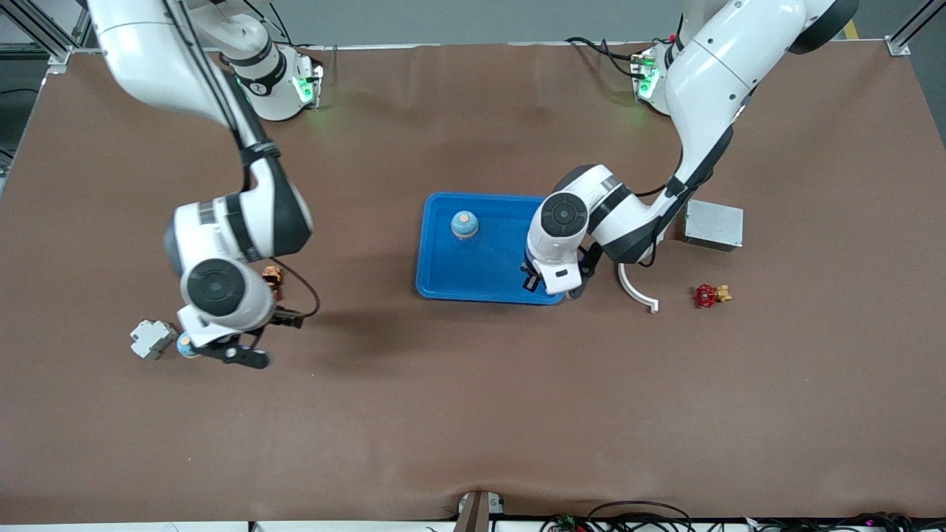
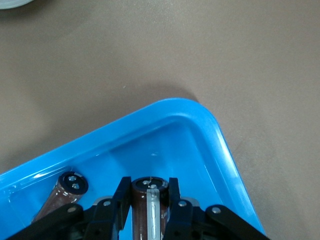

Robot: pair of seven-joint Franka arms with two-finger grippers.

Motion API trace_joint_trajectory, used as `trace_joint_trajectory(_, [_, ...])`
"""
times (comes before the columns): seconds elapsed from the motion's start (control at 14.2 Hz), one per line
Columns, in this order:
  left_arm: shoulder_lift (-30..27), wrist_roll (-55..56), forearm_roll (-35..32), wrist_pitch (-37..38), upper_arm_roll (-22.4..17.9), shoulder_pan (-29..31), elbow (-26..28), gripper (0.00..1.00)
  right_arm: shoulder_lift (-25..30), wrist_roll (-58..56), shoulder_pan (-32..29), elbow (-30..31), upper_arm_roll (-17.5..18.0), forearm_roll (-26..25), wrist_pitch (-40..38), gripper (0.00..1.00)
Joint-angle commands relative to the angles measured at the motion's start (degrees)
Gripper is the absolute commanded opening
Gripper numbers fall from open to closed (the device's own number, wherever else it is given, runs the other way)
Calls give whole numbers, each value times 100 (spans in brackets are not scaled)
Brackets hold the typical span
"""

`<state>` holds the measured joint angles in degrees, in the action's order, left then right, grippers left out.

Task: Place electrolytic capacitor and blue bell in tray
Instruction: 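Withdraw the left gripper while the right gripper reaches the second bell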

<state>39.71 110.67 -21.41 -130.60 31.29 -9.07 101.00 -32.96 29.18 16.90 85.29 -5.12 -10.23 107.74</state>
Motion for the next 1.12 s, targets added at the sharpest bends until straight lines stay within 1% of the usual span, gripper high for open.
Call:
trace_joint_trajectory(0.0, [20, 60, -170, -18, -18, -43, -63, 100, 71, -744, -580, 294, 143, -84, 535, 100])
trace_joint_trajectory(0.21, [-129, 34, -250, 17, -9, -52, -150, 100, 53, -1510, -1126, 506, 152, -58, 1064, 100])
trace_joint_trajectory(0.28, [-191, 8, -258, 87, -9, 18, -264, 100, 18, -1755, -1311, 559, 152, -58, 1291, 100])
trace_joint_trajectory(0.42, [-375, -245, -267, 489, -18, 63, -509, 100, -139, -2361, -1723, 629, 186, -5, 1748, 100])
trace_joint_trajectory(0.49, [-437, -595, -267, 831, -18, 71, -659, 100, -262, -2460, -1847, 638, 187, 3, 1916, 100])
trace_joint_trajectory(0.56, [-498, -929, -267, 1157, -27, 80, -834, 100, -359, -2461, -1927, 638, 195, 64, 2022, 100])
trace_joint_trajectory(0.77, [-691, -1712, -276, 1852, -97, 282, -1248, 100, -465, -2513, -1998, 682, 195, 591, 2172, 100])
trace_joint_trajectory(1.05, [-1060, -2802, -267, 1933, -88, 695, -1284, 100, -597, -2820, -2112, 761, 195, 952, 2418, 100])
